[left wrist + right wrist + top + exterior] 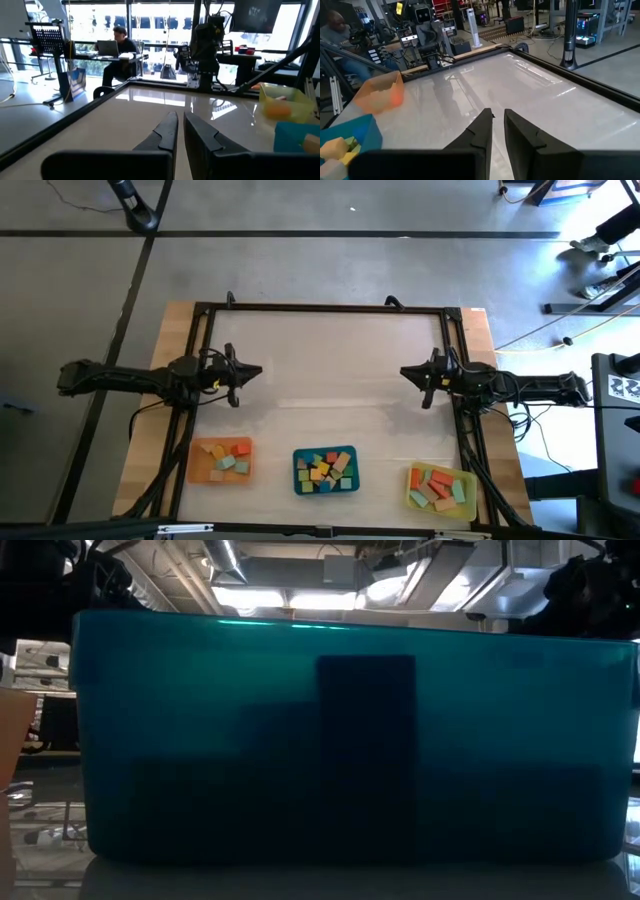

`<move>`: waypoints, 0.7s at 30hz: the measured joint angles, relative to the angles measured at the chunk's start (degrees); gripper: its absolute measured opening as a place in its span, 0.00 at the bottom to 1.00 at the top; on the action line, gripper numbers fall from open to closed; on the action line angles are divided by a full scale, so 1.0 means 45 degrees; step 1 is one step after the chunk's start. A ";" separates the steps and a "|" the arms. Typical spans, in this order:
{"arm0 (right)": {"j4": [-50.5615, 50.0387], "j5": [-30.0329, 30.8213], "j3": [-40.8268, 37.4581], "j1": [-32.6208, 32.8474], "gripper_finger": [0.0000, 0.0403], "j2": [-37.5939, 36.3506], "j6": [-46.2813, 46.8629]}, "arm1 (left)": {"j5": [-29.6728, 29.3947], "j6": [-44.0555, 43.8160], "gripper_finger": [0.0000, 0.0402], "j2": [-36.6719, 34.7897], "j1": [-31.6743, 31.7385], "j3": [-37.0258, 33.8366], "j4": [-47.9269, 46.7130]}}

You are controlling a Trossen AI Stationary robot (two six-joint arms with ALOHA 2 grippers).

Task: Sort blocks by size
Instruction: Return to Home Position

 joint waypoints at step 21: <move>0.0519 0.0186 -0.1456 0.0005 0.12 -0.2680 -0.0444 | 0.0003 -0.0308 0.05 -0.1951 0.0000 -0.0005 -0.1659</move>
